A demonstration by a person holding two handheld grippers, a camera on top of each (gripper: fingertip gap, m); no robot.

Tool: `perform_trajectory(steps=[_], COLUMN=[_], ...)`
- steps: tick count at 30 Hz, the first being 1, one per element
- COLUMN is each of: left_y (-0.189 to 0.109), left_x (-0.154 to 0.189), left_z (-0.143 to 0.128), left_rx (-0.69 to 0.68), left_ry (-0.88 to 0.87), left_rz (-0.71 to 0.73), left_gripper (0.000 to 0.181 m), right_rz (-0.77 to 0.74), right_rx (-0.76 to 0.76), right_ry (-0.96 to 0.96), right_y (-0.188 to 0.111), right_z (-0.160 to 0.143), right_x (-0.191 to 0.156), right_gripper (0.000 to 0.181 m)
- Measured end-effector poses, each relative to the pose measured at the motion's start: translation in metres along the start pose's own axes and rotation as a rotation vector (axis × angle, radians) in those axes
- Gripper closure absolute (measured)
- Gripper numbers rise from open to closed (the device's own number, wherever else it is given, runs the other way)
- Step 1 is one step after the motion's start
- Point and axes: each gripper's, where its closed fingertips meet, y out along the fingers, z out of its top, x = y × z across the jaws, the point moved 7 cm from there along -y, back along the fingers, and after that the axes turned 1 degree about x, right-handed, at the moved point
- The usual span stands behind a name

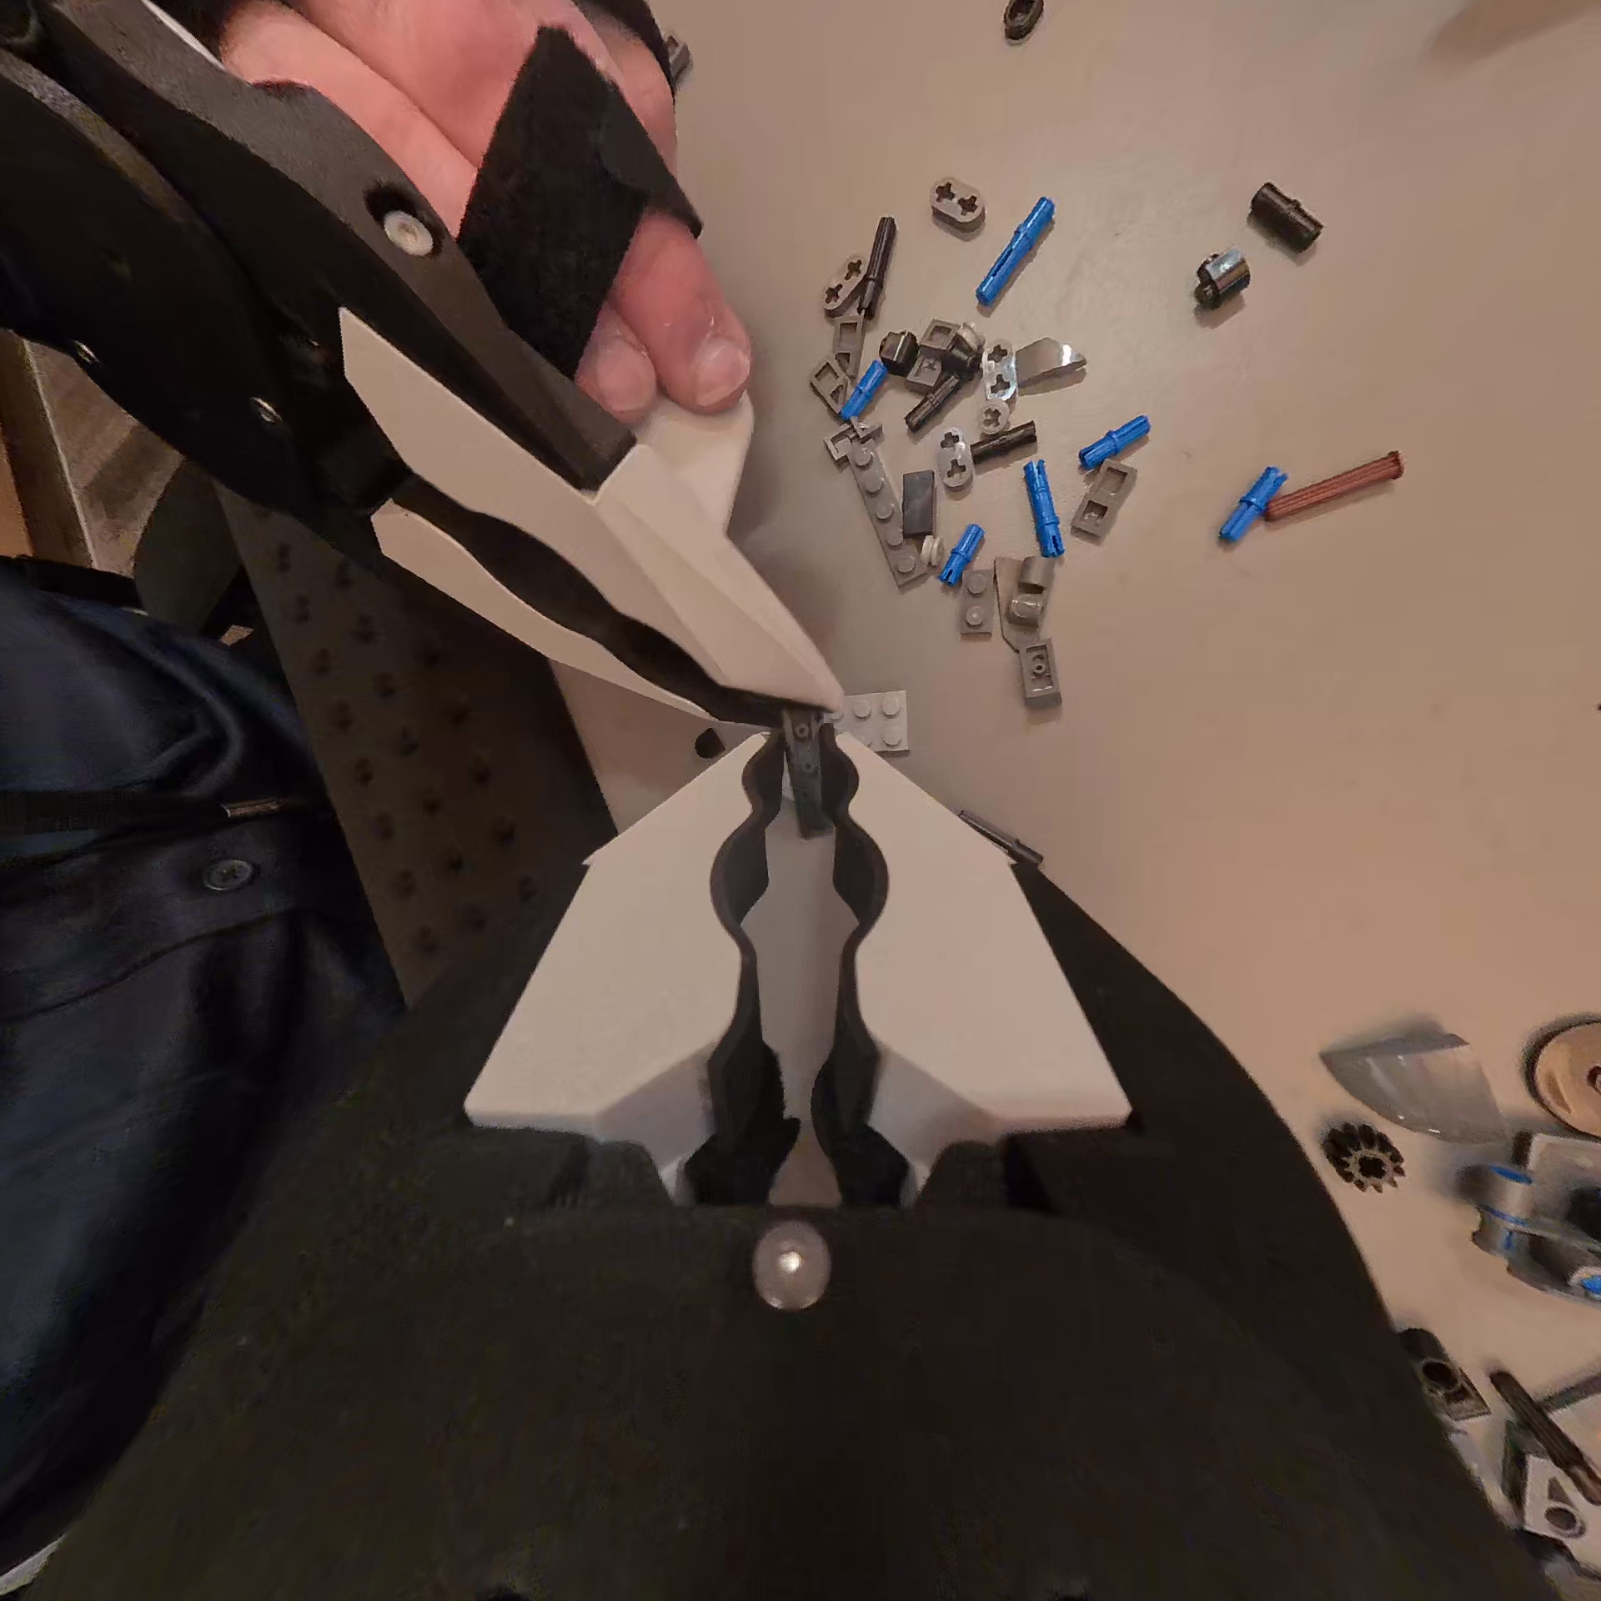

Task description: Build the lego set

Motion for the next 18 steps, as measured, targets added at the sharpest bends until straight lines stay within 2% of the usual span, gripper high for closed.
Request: perform_trajectory(steps=[3,5,8,10,12,14,18], left_y=[0.0,-0.001,-0.006,-0.007,-0.006,-0.007,-0.006], left_x=[0.0,-0.003,-0.013,-0.015,-0.017,-0.021,-0.023], left_z=[0.0,-0.002,-0.004,-0.007,-0.014,-0.016,-0.019], left_rx=[0.005,0.025,0.095,0.137,0.164,0.197,0.216], left_ry=[-0.018,-0.096,-0.292,-0.458,-0.585,-0.675,-0.752], left_rz=[-0.023,-0.069,-0.175,-0.333,-0.429,-0.503,-0.561], left_gripper=[0.181,0.181,0.181,0.181,0.181,0.181,0.181], right_rz=[-0.005,-0.053,-0.208,-0.303,-0.403,-0.457,-0.5], right_rx=[-0.001,0.017,0.064,0.069,0.046,0.0,-0.03], right_ry=[-0.012,-0.079,-0.29,-0.433,-0.57,-0.665,-0.76], right_y=[0.0,-0.002,-0.009,-0.012,-0.013,-0.011,-0.004], right_z=[0.0,0.002,0.006,0.007,0.007,0.005,0.005], right_x=[0.0,-0.002,-0.013,-0.023,-0.031,-0.035,-0.04], right_gripper=[0.175,0.171,0.167,0.164,0.164,0.166,0.171])
